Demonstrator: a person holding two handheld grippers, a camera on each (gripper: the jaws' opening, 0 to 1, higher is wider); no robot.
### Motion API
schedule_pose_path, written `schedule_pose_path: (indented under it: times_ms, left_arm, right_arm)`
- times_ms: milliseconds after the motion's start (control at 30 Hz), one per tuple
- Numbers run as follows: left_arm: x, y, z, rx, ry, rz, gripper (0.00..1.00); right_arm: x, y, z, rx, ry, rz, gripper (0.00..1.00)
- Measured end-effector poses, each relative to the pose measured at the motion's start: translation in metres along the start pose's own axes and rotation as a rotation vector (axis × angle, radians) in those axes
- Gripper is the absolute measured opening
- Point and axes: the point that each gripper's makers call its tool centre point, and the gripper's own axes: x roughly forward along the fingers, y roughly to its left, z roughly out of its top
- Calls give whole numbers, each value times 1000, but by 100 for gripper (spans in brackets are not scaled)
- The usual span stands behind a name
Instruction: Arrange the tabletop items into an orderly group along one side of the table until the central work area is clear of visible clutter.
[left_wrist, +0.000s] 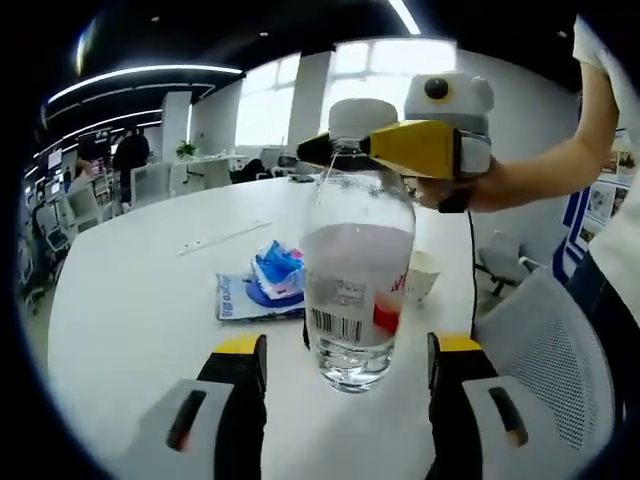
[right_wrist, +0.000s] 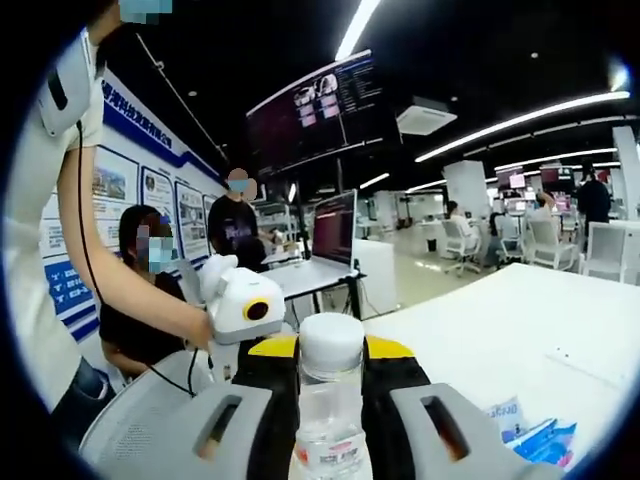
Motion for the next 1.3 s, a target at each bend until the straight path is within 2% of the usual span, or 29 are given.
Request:
schedule_pose_path:
  times_ms: [167,267,333,467,633,833,967,1067,1133,1200,1300]
  left_arm:
    - [-10,-1,-11,-52,-16,45,67]
    - [-12,-8,-26,-63,18,43,69]
    - [-14,-10,-31,-59,30,49,69]
    - [-21,-7,-30,-91,14,74,68]
    - [-33,-4,-39,-107,34,115,66]
    - [-49,4,-43,-157,16,172,67]
    - [-55,8,-45,-181,14,199,66]
    - [-59,14,-45,-226,-5,228,61]
    - [-61,16,-46,-242,-17,246,60]
    - [-62,16,-46,-259,-21,252,62]
    - [-64,16,-46,-264,-24,255,62]
  right_arm:
    - [13,-20,-9,-53,14,-38,19]
    - [20,-31,-13,-65,16,-50,19]
    - [25,-41,-15,-56,13,-60,19]
    - [37,-57,-20,-41,8,-77,19]
    - [55,-73,-30,-55,20,-90,19]
    - [73,-95,-42,-50,30,-125,19]
    - [85,-100,-50,-48,41,-138,19]
    - [96,-103,-56,-60,45,-140,19]
    - [102,-106,-51,-60,22,-143,19]
    - [108,-111,-53,-74,27,-143,19]
    - [111,-109,-51,-90,34,-126,19]
